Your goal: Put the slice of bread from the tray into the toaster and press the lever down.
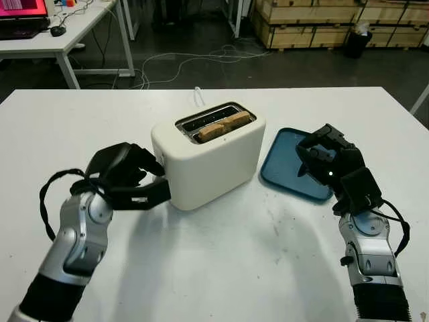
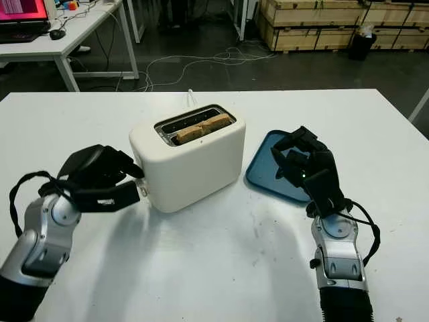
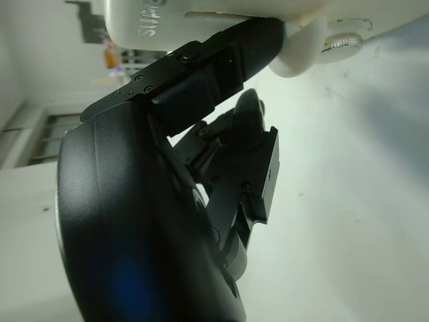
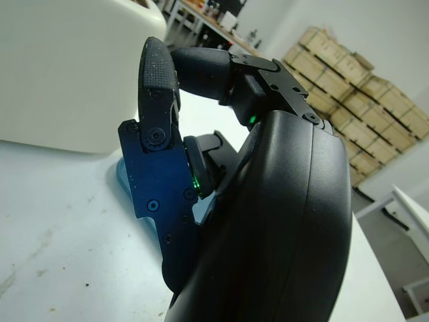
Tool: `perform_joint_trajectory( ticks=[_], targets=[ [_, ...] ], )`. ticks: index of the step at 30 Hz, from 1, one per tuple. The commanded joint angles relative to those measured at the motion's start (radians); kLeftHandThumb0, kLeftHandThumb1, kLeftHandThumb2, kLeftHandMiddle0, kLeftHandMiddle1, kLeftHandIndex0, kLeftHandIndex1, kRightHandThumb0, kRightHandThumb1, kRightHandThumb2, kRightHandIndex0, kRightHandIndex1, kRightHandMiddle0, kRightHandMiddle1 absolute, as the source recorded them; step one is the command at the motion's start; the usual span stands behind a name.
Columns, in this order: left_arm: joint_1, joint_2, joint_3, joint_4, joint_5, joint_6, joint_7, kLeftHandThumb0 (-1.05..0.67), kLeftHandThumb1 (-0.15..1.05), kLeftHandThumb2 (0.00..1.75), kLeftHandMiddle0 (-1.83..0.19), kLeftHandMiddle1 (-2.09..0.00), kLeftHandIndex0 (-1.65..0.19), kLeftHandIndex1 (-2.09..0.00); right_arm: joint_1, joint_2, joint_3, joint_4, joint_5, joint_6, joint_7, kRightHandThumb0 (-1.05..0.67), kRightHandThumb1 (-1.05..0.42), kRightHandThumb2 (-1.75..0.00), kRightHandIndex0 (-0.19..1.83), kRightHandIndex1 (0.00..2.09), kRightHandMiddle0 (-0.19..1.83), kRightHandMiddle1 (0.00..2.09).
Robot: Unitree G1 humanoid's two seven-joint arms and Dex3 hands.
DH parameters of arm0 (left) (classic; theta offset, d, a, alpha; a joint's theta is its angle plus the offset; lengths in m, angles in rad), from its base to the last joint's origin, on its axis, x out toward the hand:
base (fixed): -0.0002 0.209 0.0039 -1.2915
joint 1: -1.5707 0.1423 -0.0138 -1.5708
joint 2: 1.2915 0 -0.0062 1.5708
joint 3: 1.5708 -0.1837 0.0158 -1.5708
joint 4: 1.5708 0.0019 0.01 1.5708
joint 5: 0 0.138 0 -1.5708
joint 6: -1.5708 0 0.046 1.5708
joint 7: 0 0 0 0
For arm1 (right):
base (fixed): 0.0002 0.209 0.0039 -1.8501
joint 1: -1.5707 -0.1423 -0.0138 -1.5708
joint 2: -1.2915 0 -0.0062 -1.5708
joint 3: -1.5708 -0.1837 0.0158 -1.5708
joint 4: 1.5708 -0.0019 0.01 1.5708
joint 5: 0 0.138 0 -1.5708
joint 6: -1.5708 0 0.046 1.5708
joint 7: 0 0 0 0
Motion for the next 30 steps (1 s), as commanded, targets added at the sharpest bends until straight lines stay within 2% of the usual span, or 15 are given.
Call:
perform_joint_trajectory(
  ticks=[1,5,11,14,16,19,21,24,27,28,29,30],
  targets=[
    [0.084,-0.040,-0.199,0.202,-0.095,0.050,-0.279,0.03,0.92,0.47,-0.97,-0.31,-1.07,-0.02,-0.015,-0.007,-0.002,-0.005,-0.004,0.010,-0.008,-0.40,-0.92,-0.36,0.86,1.75,0.58,1.75],
    [0.065,-0.030,-0.219,0.217,-0.103,0.043,-0.293,0.05,0.92,0.44,-0.95,-0.31,-0.99,-0.01,-0.017,-0.006,0.000,-0.014,-0.005,0.021,-0.010,-0.39,-0.92,-0.36,0.87,1.75,0.57,1.75],
    [0.062,-0.032,-0.258,0.204,-0.077,0.085,-0.288,0.03,0.92,0.44,-0.98,-0.47,-1.09,-0.06,-0.019,-0.012,0.004,-0.009,-0.012,0.009,-0.006,-0.40,-0.92,-0.36,0.87,1.75,0.57,1.75],
    [0.053,-0.032,-0.268,0.203,-0.086,0.104,-0.295,0.05,0.92,0.46,-0.87,-0.83,-1.14,-0.09,-0.019,-0.012,0.006,-0.013,-0.013,0.013,-0.006,-0.40,-0.92,-0.37,0.88,1.75,0.58,1.75],
    [0.062,-0.027,-0.279,0.189,-0.081,0.107,-0.287,0.06,0.92,0.45,-0.83,-0.94,-1.17,-0.11,-0.018,-0.012,0.008,-0.015,-0.016,0.014,-0.007,-0.40,-0.92,-0.37,0.88,1.75,0.59,1.75],
    [0.071,-0.020,-0.297,0.160,-0.068,0.140,-0.285,0.03,0.92,0.46,-0.81,-0.82,-1.16,-0.10,-0.018,-0.010,0.009,-0.013,-0.012,0.015,-0.003,-0.40,-0.92,-0.37,0.87,1.75,0.59,1.75],
    [0.066,-0.015,-0.292,0.140,-0.071,0.154,-0.276,0.03,0.92,0.46,-0.80,-0.86,-1.15,-0.10,-0.018,-0.009,0.009,-0.015,-0.010,0.017,-0.004,-0.40,-0.92,-0.37,0.88,1.75,0.59,1.75],
    [0.095,-0.024,-0.233,0.081,-0.075,0.125,-0.163,0.07,0.92,0.46,-0.86,-0.73,-1.14,-0.09,-0.018,-0.007,0.009,-0.014,-0.011,0.012,-0.005,-0.40,-0.92,-0.37,0.88,1.75,0.59,1.75],
    [0.142,-0.043,-0.149,0.007,-0.092,0.039,-0.007,0.12,0.92,0.44,-0.92,-0.72,-1.10,-0.06,-0.018,-0.006,0.007,-0.003,-0.009,0.001,-0.006,-0.40,-0.92,-0.36,0.88,1.75,0.59,1.75],
    [0.157,-0.054,-0.117,-0.017,-0.101,0.002,0.055,0.14,0.92,0.43,-0.96,-0.96,-1.10,-0.05,-0.019,-0.006,0.006,0.001,-0.009,-0.006,-0.006,-0.40,-0.92,-0.36,0.87,1.75,0.58,1.75],
    [0.171,-0.068,-0.086,-0.035,-0.114,-0.041,0.117,0.15,0.92,0.43,-0.92,-1.31,-1.11,-0.05,-0.018,-0.006,0.006,0.003,-0.009,-0.008,-0.006,-0.40,-0.92,-0.36,0.87,1.75,0.58,1.75],
    [0.182,-0.080,-0.062,-0.049,-0.124,-0.074,0.164,0.14,0.92,0.45,-0.91,-1.52,-1.12,-0.05,-0.018,-0.006,0.006,0.003,-0.009,-0.008,-0.005,-0.40,-0.92,-0.36,0.87,1.75,0.58,1.75]
  ],
)
